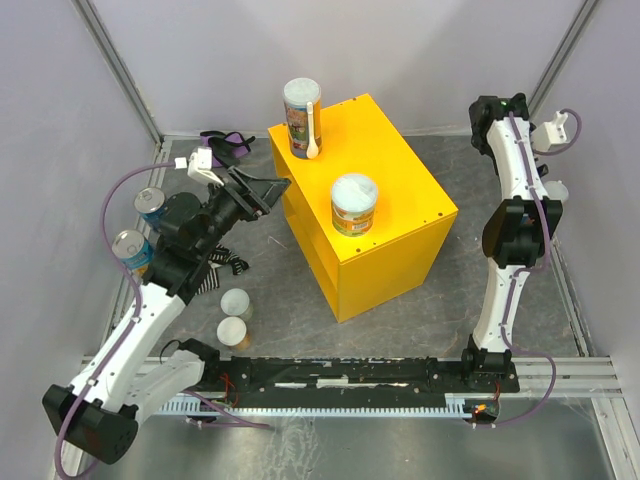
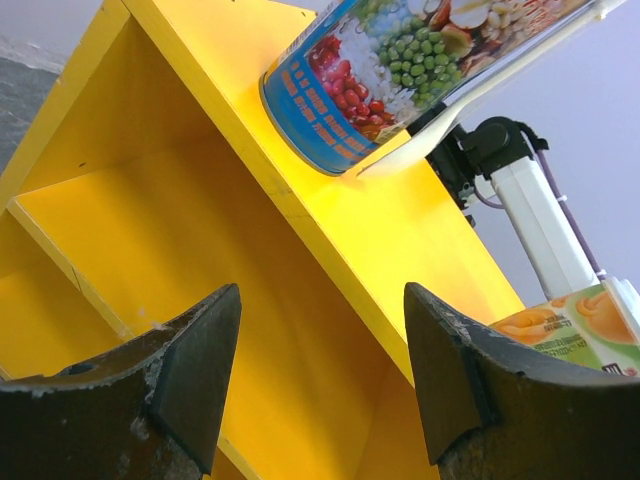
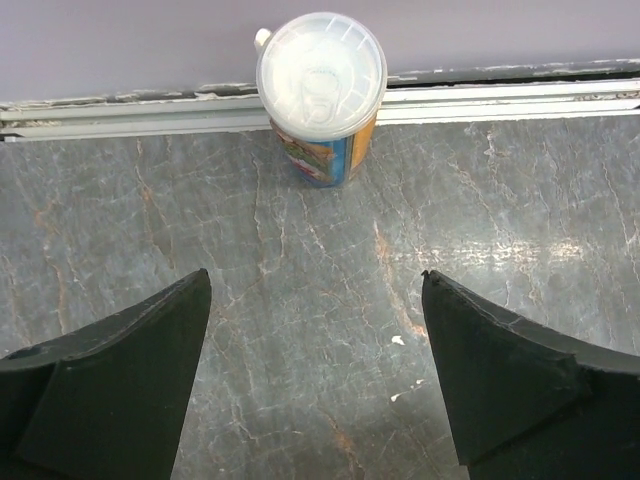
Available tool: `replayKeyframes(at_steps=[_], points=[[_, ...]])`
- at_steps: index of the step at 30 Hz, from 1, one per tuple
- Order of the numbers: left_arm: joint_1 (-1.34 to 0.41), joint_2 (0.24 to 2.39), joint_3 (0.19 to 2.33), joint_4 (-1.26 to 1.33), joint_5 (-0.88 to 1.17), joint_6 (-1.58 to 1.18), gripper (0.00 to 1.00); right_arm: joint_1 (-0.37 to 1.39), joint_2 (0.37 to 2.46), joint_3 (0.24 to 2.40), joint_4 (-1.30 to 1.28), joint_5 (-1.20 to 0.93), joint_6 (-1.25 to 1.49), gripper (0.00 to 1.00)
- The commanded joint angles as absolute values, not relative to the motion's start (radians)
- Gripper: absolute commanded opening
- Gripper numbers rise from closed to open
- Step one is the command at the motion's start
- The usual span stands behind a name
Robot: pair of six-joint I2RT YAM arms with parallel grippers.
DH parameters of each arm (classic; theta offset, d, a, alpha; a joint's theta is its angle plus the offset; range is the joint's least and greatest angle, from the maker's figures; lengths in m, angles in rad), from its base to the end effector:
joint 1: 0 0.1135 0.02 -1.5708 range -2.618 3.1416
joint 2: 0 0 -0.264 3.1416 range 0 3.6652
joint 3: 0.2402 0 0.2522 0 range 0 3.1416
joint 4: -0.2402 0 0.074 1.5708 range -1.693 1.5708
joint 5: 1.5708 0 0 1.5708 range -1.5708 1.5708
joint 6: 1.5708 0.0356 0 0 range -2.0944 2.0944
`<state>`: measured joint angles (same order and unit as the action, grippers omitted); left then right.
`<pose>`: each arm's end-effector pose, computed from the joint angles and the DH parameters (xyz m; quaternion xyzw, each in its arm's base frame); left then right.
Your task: Place and organize the canned foods onto the counter
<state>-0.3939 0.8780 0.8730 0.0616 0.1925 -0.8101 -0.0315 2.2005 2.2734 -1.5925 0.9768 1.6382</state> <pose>0.1871 -0.0851 0.3816 -0.0729 0.6833 -0.4641 0.5589 0.4191 -0.0427 0.3107 0.6624 0.5837 -0.3094 0.3533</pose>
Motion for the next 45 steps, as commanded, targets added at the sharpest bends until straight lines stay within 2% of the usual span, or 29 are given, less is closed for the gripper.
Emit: replayKeyframes(at_steps=[1, 6, 11, 12, 14, 16, 17, 19, 23, 31, 36, 45], points=[[-0.388, 0.911, 0.941, 0.100, 0.246, -0.806, 0.73, -0.029, 2.161, 2.339, -1.753, 1.051, 1.683, 0.93], [-0.388, 0.932, 0.953, 0.110, 0.259, -0.803, 0.73, -0.051, 2.094, 2.298, -1.630, 1.139, 1.483, 0.93], [-0.388, 0.941, 0.926, 0.147, 0.267, -0.822, 0.73, -0.016, 2.020, 2.154, -1.261, 1.194, 1.072, 0.92], [-0.387, 0.943, 0.924, 0.151, 0.268, -0.824, 0.73, 0.005, 1.993, 2.093, -1.135, 1.240, 0.981, 0.93], [-0.388, 0.948, 0.924, 0.154, 0.273, -0.827, 0.73, 0.045, 1.914, 1.877, -0.710, 1.260, 0.647, 0.94], [-0.387, 0.950, 0.923, 0.156, 0.276, -0.828, 0.73, 0.066, 1.814, 1.616, -0.193, 1.113, 0.313, 0.93], [-0.387, 0.950, 0.922, 0.156, 0.275, -0.828, 0.73, 0.068, 1.765, 1.503, 0.022, 1.010, 0.210, 0.97], [-0.388, 0.950, 0.920, 0.156, 0.273, -0.828, 0.73, 0.069, 1.760, 1.393, 0.287, 0.901, 0.084, 0.99], [-0.387, 0.955, 0.923, 0.137, 0.266, -0.815, 0.73, 0.061, 1.882, 1.496, 0.293, 0.953, 0.004, 1.00], [-0.388, 0.986, 0.955, 0.099, 0.242, -0.767, 0.73, 0.050, 1.983, 1.617, 0.261, 1.023, 0.005, 1.00], [-0.387, 0.996, 0.964, 0.095, 0.233, -0.753, 0.73, 0.041, 2.031, 1.658, 0.334, 1.081, -0.049, 1.00], [-0.388, 1.030, 0.992, 0.094, 0.236, -0.741, 0.73, -0.082, 2.081, 1.717, 0.304, 1.052, 0.000, 1.00]])
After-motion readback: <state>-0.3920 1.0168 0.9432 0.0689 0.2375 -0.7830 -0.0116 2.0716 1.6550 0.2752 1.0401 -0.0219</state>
